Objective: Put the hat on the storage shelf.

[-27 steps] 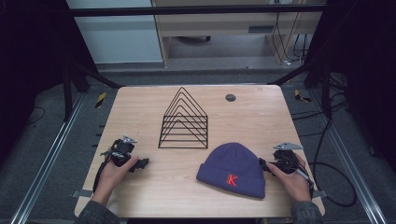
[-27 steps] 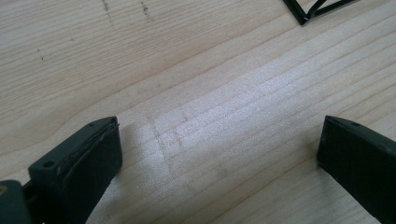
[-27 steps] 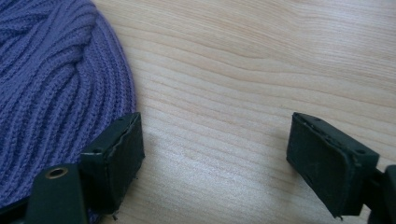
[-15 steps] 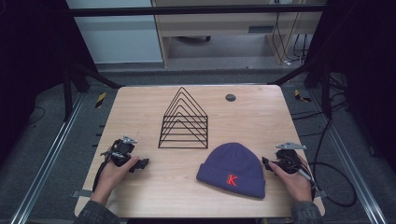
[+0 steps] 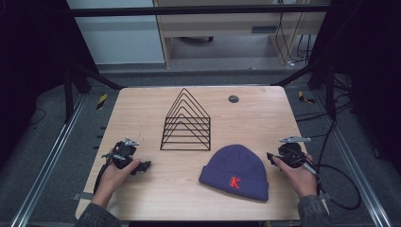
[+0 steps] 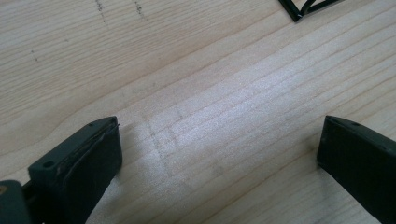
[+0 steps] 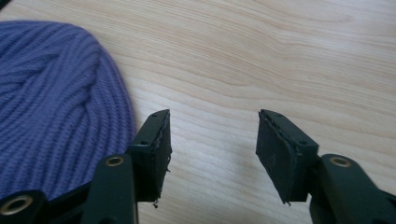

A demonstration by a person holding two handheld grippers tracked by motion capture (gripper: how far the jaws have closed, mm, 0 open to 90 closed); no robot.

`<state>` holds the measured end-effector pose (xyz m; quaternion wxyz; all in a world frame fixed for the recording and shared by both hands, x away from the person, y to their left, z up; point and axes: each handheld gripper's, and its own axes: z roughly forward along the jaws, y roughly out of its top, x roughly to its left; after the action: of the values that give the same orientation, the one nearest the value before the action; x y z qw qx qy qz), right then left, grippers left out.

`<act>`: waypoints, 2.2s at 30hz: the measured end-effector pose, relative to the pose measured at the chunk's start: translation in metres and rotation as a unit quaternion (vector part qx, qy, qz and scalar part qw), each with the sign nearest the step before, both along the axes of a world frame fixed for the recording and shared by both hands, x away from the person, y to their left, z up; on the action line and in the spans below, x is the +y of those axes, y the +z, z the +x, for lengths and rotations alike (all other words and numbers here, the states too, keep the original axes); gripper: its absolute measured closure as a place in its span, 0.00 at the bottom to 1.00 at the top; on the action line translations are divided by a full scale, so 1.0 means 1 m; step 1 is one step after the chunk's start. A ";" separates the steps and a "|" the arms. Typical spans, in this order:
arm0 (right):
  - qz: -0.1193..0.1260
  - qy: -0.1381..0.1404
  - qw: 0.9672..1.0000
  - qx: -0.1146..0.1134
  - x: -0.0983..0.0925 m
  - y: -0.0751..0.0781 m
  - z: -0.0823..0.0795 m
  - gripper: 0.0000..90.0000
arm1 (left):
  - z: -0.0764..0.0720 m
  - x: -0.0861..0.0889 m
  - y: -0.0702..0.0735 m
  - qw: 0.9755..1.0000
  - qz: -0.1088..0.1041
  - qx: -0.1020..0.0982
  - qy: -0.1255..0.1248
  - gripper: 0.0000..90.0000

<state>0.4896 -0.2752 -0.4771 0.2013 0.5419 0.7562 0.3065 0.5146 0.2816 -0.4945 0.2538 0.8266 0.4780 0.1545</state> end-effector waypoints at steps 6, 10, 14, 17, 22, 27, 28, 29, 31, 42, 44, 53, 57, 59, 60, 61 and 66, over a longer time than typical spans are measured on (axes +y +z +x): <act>-0.004 0.044 0.999 0.019 0.012 0.010 0.010 0.55 | 0.001 0.000 0.000 1.000 0.001 -0.001 -0.005 0.00; -0.013 0.067 0.997 0.027 0.022 0.019 0.018 0.60 | 0.001 0.000 0.000 1.000 0.002 -0.001 -0.005 0.00; -0.018 0.082 0.996 0.039 0.032 0.024 0.026 0.63 | 0.001 0.000 0.000 1.000 0.001 -0.001 -0.005 0.00; -0.017 0.093 0.995 0.039 0.040 0.028 0.034 0.64 | 0.001 0.000 0.000 1.000 0.001 -0.002 -0.005 0.00; -0.017 0.104 0.994 0.039 0.051 0.029 0.040 0.63 | 0.001 0.000 0.000 1.000 0.001 -0.002 -0.005 0.00; -0.017 0.112 0.992 0.050 0.067 0.020 0.046 0.63 | 0.001 0.000 0.000 1.000 0.000 -0.004 -0.004 0.00; -0.017 0.112 0.992 0.050 0.067 0.020 0.046 0.63 | 0.001 0.000 0.000 1.000 0.000 -0.004 -0.004 0.00; -0.018 0.113 0.992 0.052 0.069 0.019 0.047 0.63 | 0.001 0.000 0.000 1.000 0.000 -0.002 -0.005 0.00; -0.021 0.113 0.992 0.057 0.072 0.013 0.048 0.62 | 0.001 0.000 0.000 1.000 0.000 -0.002 -0.006 0.00; -0.038 0.122 0.989 0.077 0.083 0.001 0.049 0.65 | 0.001 -0.001 0.000 1.000 -0.001 -0.003 -0.006 0.00; -0.035 0.127 0.988 0.083 0.084 0.000 0.049 0.72 | 0.001 -0.001 0.000 1.000 -0.001 -0.003 -0.006 0.00; -0.031 0.138 0.986 0.083 0.086 0.006 0.045 0.88 | 0.001 -0.001 -0.001 1.000 -0.002 -0.005 -0.007 0.00; -0.012 0.137 0.989 0.059 0.082 0.020 0.037 0.89 | 0.001 0.000 -0.001 1.000 -0.001 -0.007 -0.012 0.00; -0.012 0.141 0.989 0.052 0.080 0.025 0.034 0.89 | 0.001 0.000 -0.001 1.000 -0.001 -0.007 -0.014 0.00; -0.008 0.143 0.989 0.047 0.080 0.028 0.032 0.89 | 0.001 0.000 -0.001 1.000 -0.002 -0.006 -0.013 0.00; -0.006 0.144 0.989 0.043 0.080 0.033 0.028 0.89 | 0.001 0.000 -0.001 1.000 -0.002 -0.006 -0.014 0.00; -0.003 0.159 0.987 0.015 0.081 0.048 0.018 0.89 | 0.001 0.000 -0.001 1.000 -0.003 -0.006 -0.014 0.00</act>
<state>0.5075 -0.1944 -0.4292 0.1405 0.4188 0.8366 0.3238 0.5154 0.2816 -0.4952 0.2608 0.8318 0.4650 0.1544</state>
